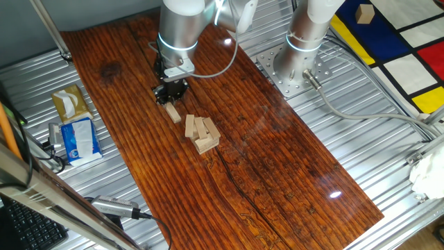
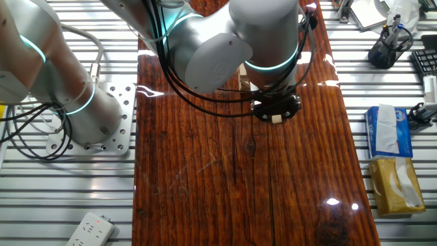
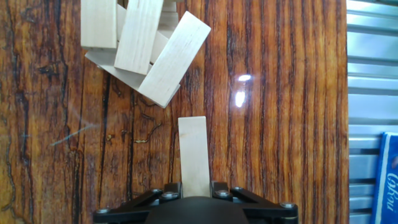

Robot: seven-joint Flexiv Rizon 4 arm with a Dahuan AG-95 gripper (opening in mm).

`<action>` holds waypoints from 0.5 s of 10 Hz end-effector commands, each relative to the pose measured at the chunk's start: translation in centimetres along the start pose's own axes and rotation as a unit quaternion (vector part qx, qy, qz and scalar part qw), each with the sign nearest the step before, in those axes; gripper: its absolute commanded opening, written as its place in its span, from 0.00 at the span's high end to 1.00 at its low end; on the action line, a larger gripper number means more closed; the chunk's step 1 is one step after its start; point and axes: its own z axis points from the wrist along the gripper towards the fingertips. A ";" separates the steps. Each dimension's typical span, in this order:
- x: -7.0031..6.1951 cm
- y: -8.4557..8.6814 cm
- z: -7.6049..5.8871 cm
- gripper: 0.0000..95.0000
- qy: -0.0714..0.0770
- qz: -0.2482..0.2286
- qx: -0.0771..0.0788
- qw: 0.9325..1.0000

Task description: Play Jenga

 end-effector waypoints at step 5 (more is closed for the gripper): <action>0.0 -0.1 0.1 1.00 0.001 -0.002 0.001 1.000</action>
